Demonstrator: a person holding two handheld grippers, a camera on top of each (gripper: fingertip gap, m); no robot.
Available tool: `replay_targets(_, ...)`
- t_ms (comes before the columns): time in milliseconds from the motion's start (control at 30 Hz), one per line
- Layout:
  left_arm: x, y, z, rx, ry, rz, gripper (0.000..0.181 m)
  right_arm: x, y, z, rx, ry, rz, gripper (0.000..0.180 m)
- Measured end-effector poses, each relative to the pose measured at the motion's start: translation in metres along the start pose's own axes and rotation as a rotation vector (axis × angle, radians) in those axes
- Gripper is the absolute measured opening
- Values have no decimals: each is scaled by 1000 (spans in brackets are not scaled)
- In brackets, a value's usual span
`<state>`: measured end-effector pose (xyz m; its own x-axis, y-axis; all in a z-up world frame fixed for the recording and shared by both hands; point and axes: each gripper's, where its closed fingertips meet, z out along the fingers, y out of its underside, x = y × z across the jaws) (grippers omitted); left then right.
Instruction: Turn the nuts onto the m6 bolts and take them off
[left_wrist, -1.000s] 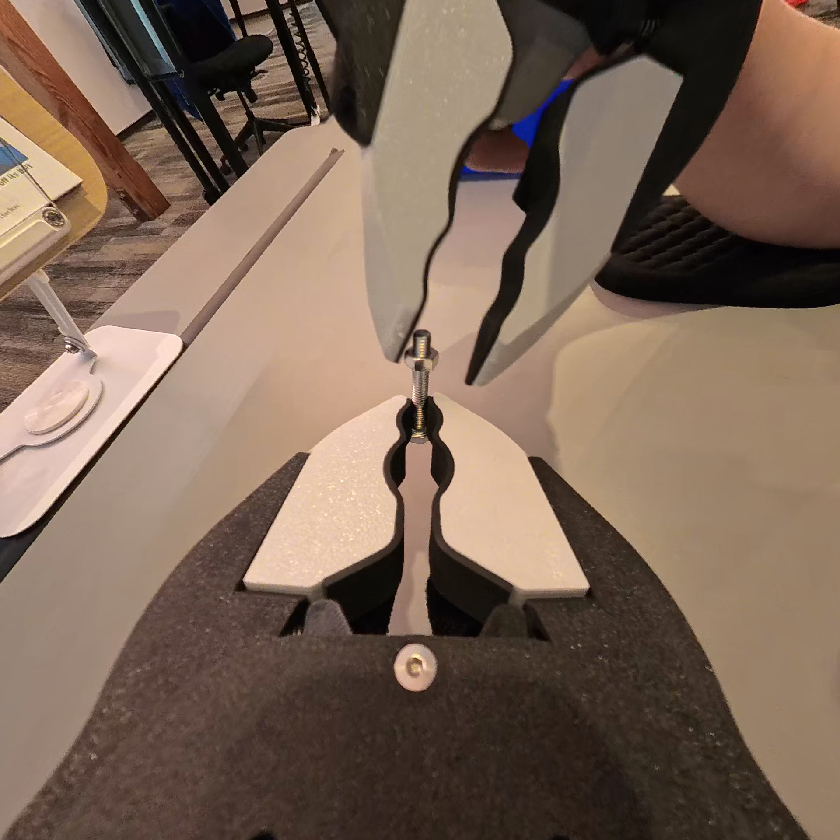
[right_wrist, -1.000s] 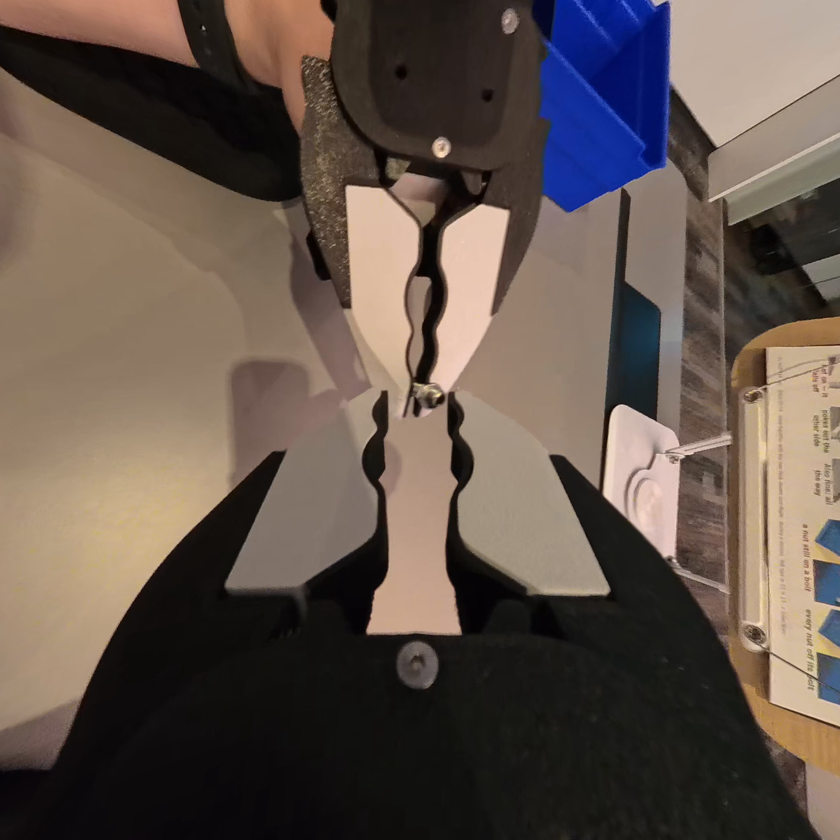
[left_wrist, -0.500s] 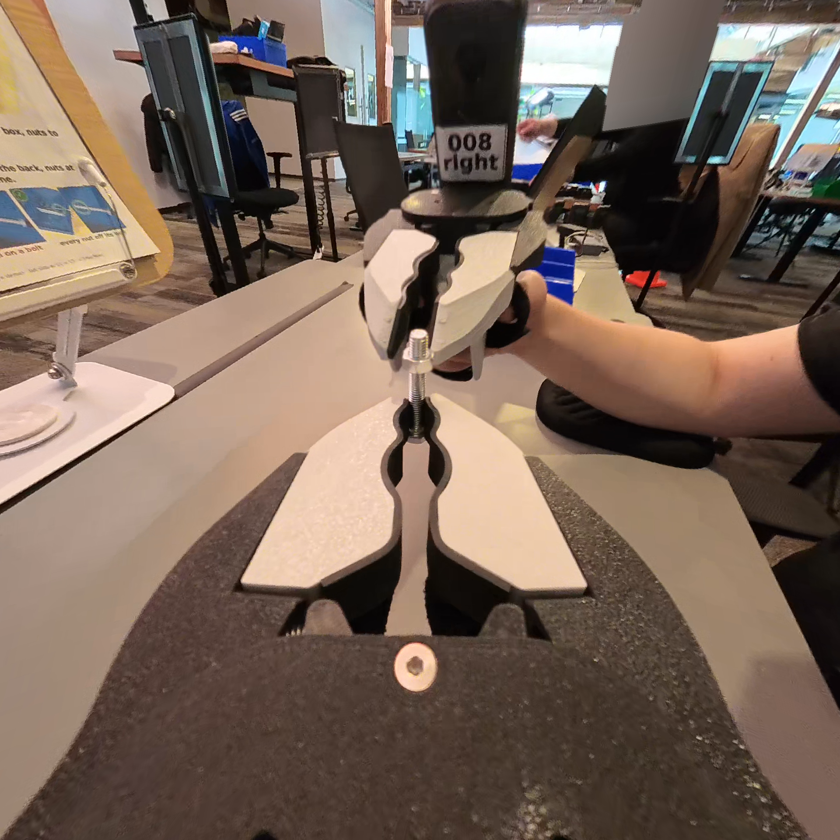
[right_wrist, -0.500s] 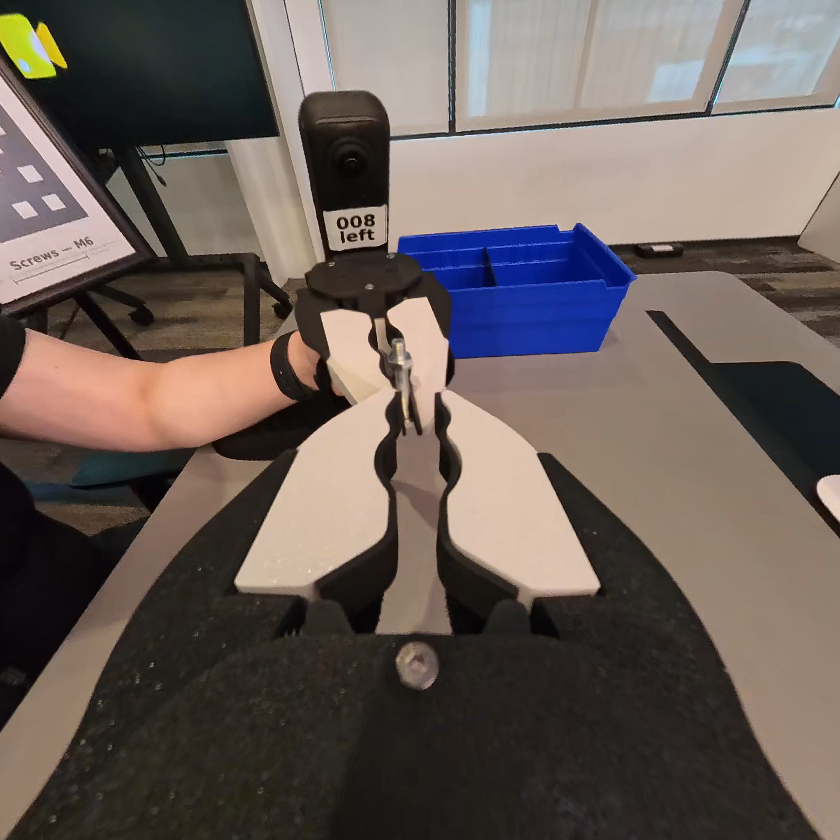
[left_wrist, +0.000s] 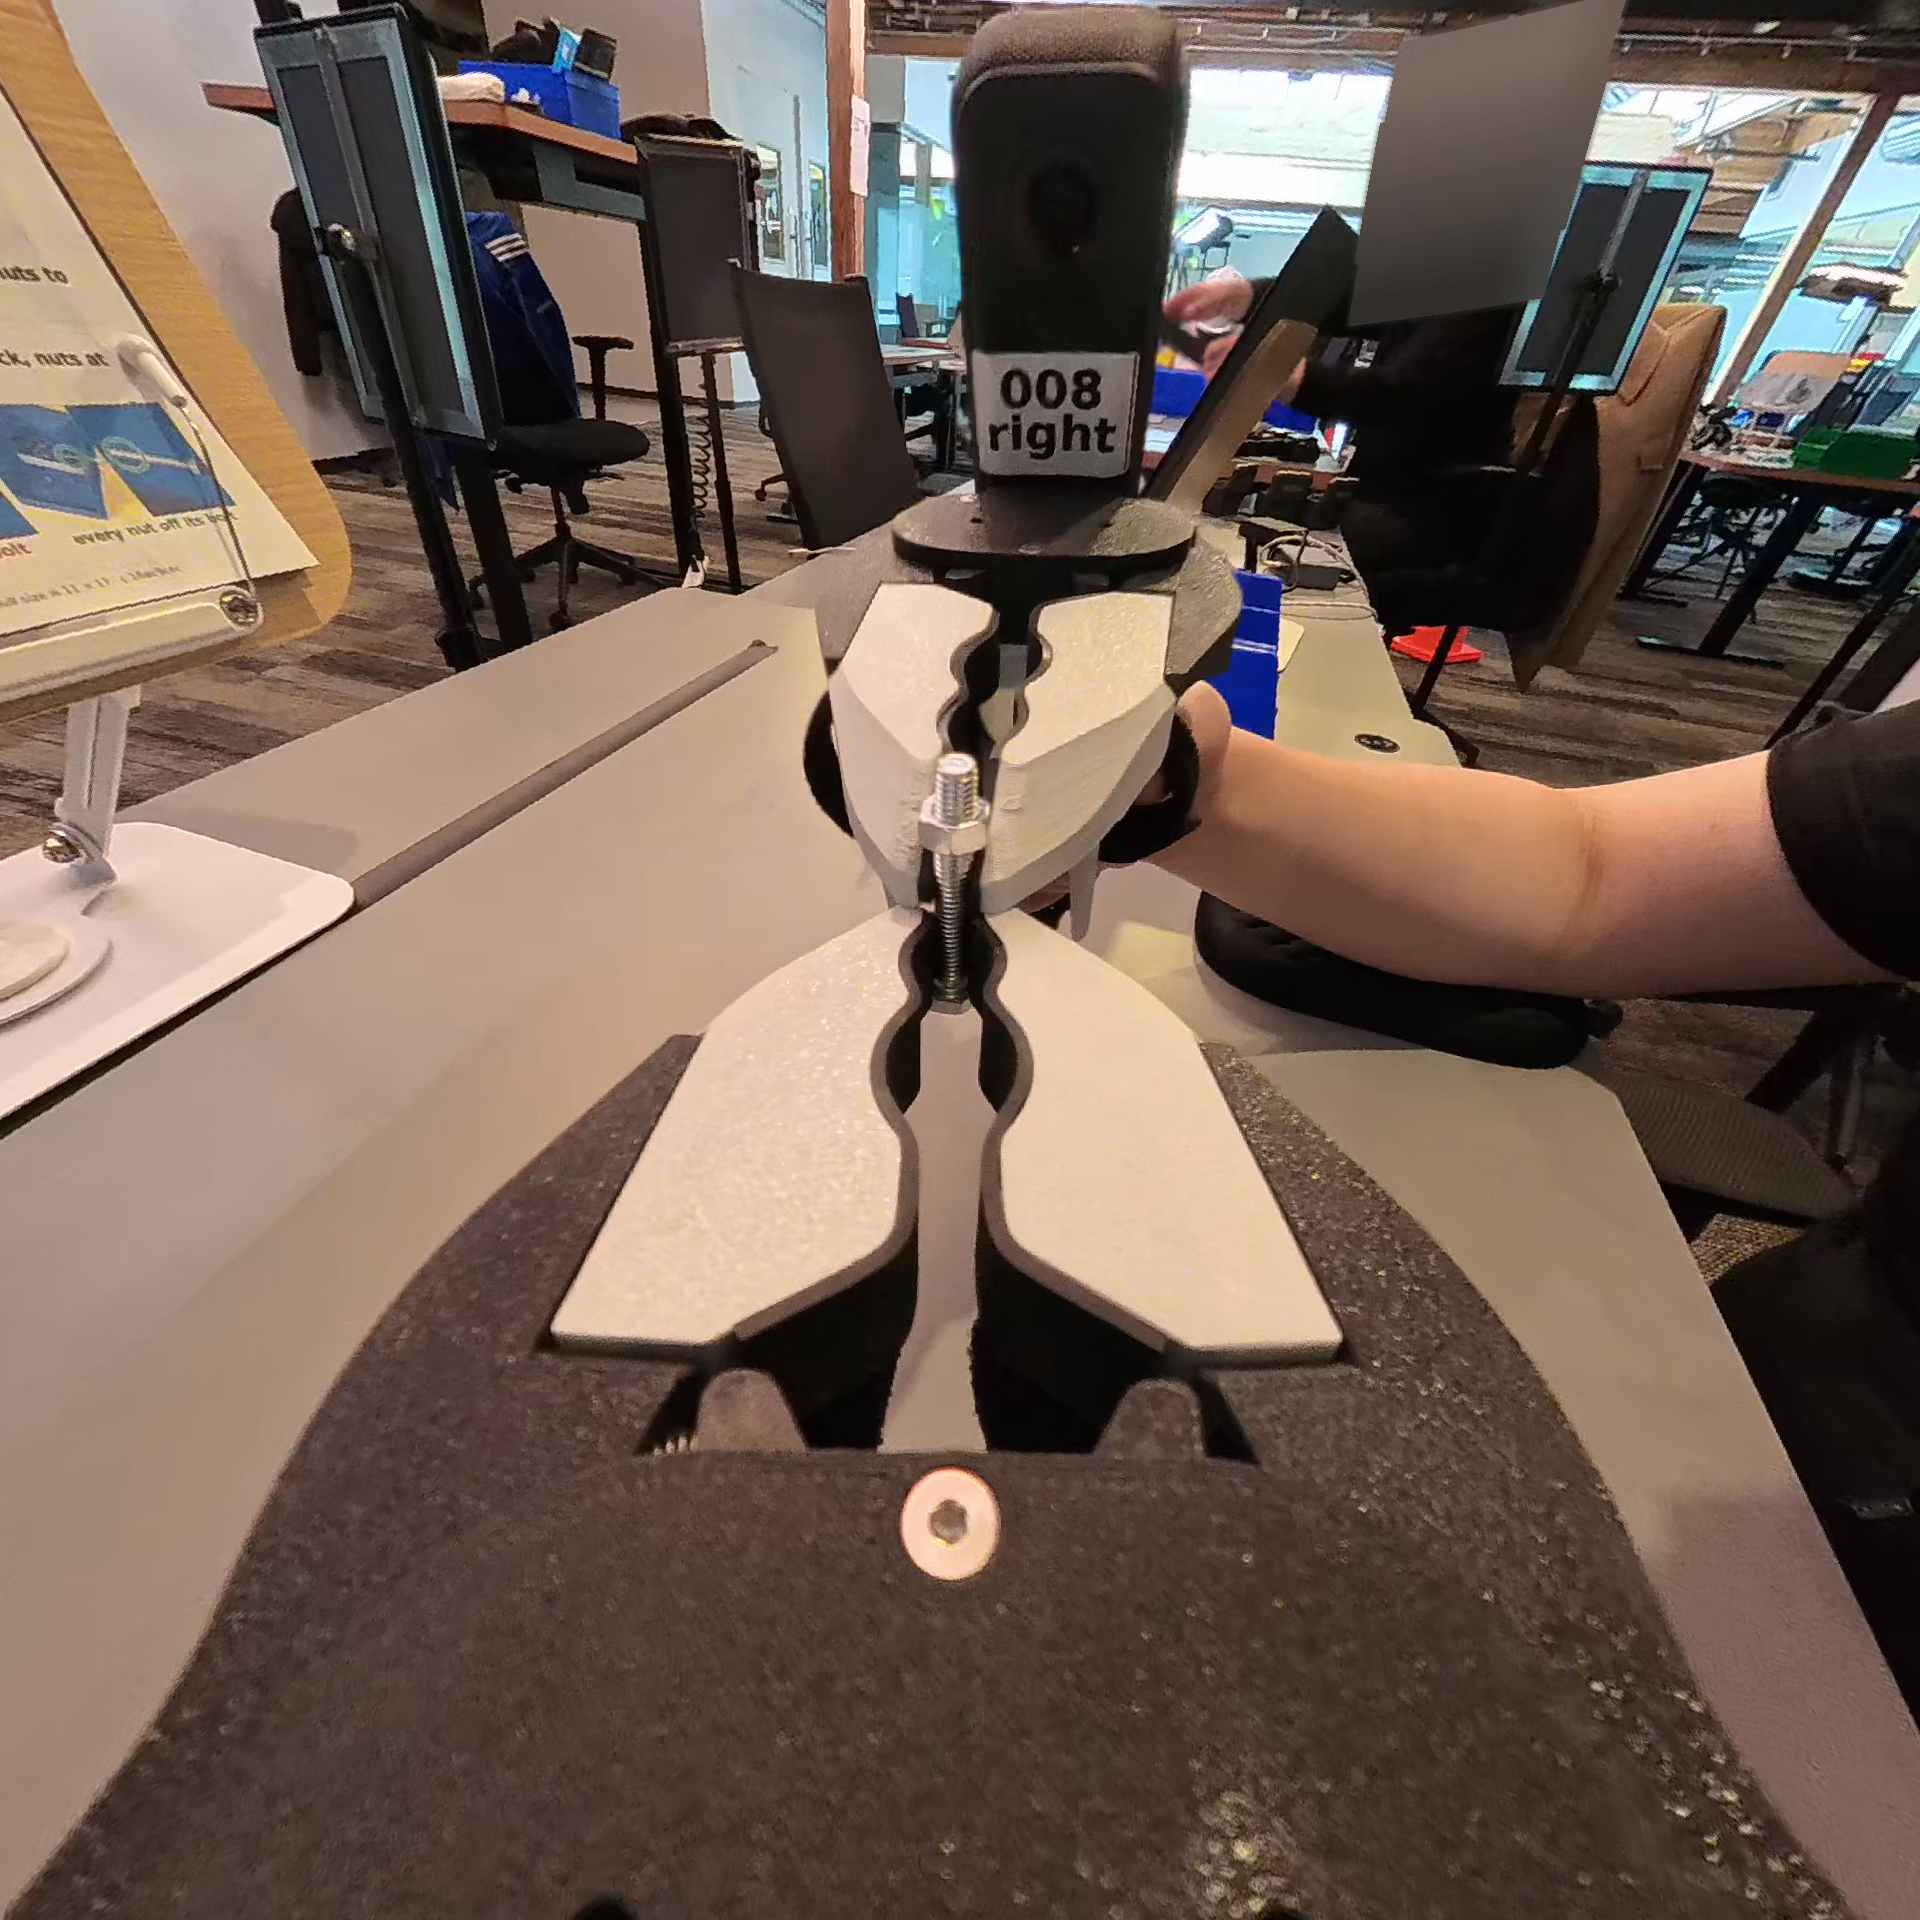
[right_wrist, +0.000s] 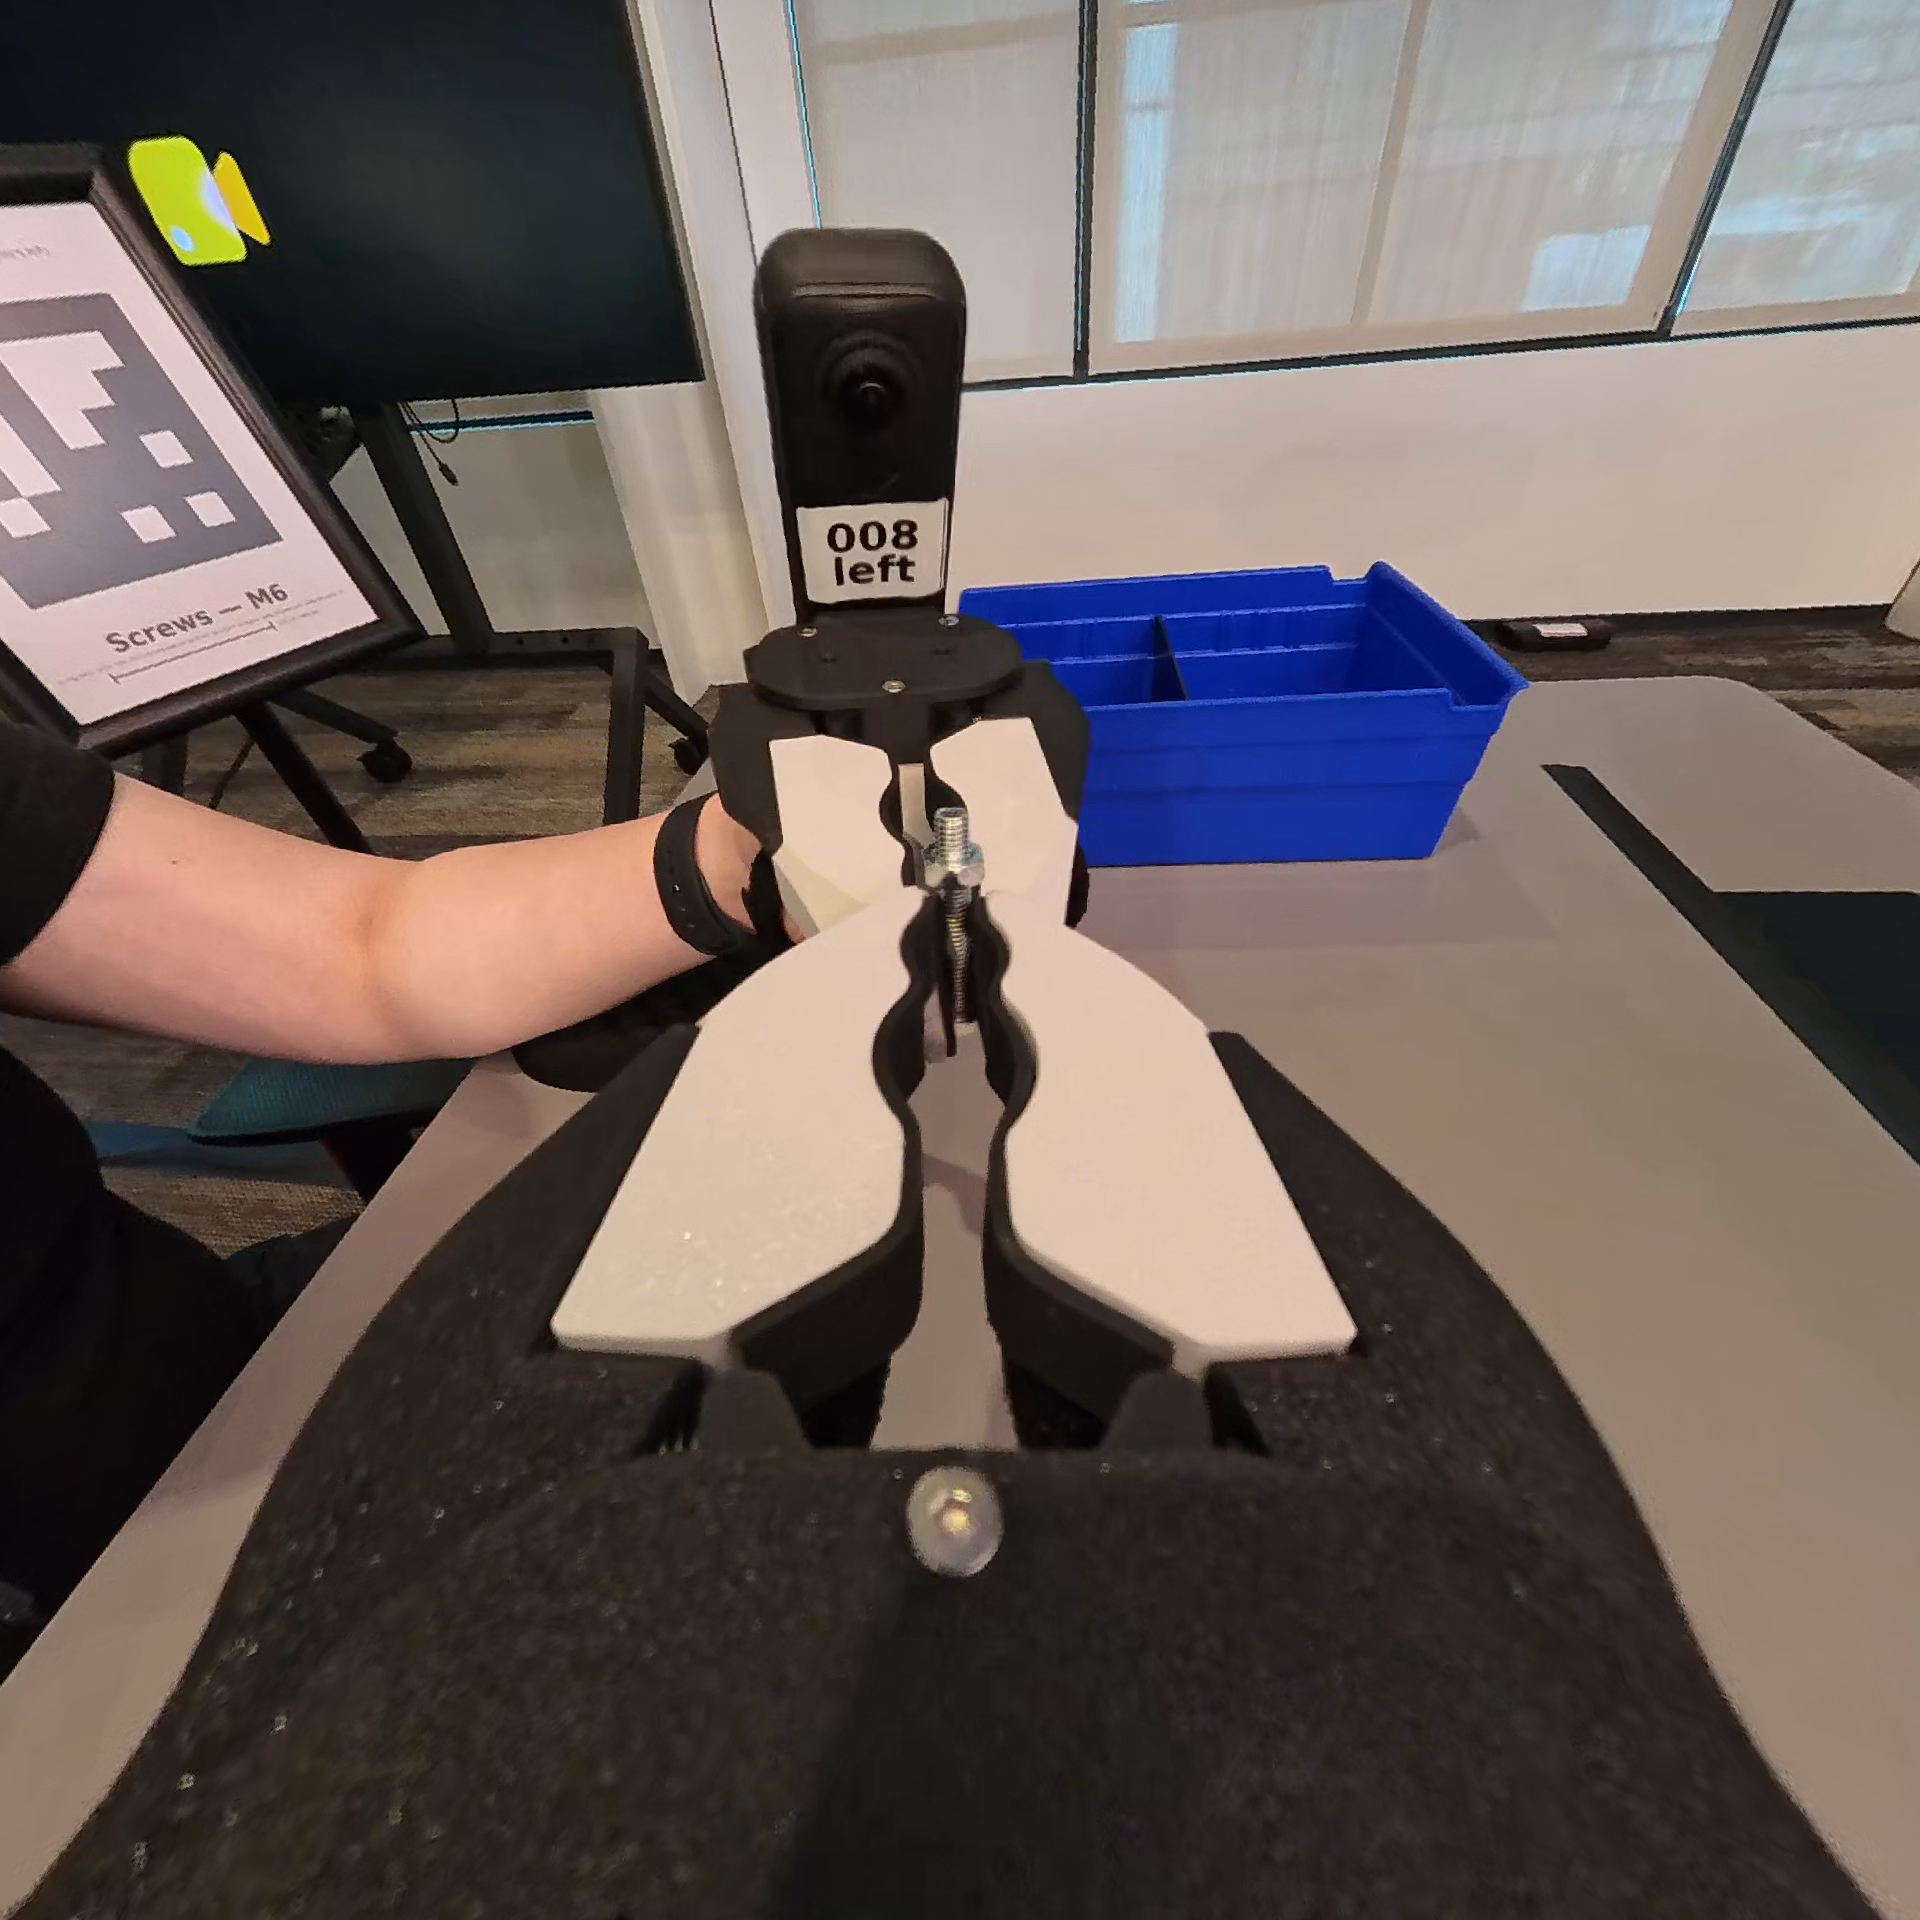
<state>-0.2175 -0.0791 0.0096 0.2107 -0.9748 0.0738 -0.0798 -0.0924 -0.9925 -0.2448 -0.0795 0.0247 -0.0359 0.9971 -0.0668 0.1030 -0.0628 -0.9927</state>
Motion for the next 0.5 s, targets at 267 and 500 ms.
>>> replay_targets(267,3,0,1,23,15,-16,20,6,-1,-4,44,-6,27,5)
replay_targets(500,-18,20,6,-67,-98,-34,46,32,2,-30,103,39,117,5)
